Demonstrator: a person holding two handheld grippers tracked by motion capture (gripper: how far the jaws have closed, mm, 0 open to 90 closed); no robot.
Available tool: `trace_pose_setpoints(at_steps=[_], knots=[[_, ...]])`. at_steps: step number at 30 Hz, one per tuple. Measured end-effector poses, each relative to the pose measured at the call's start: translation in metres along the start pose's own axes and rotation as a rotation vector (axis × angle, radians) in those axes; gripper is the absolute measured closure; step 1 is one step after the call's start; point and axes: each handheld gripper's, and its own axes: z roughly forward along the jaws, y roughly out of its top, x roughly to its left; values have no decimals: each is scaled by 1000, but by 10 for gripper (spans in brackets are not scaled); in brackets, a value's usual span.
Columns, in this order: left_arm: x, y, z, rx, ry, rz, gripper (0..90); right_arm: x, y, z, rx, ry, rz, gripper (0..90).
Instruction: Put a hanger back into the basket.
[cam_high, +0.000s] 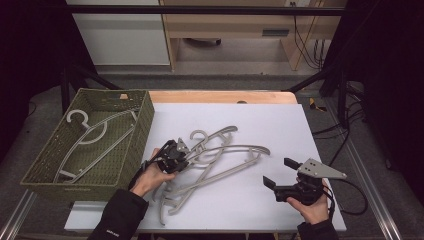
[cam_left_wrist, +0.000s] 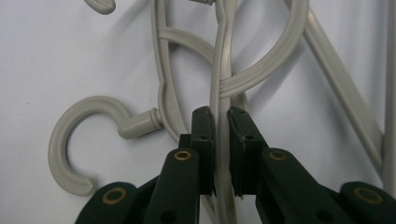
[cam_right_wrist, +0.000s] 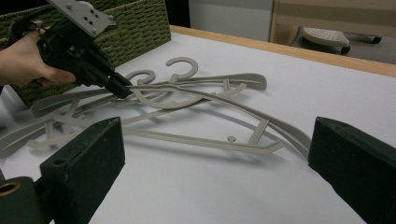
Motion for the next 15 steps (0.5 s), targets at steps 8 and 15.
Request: trace_pose_setpoints(at_steps=[8,15], knots=[[-6,0,-14,-77,-2,-56,817,0,1,-2,-10,-6,8,40],[-4,-3,-34,-135,10,-94,817,-1,1,-3,-12,-12,7,40]])
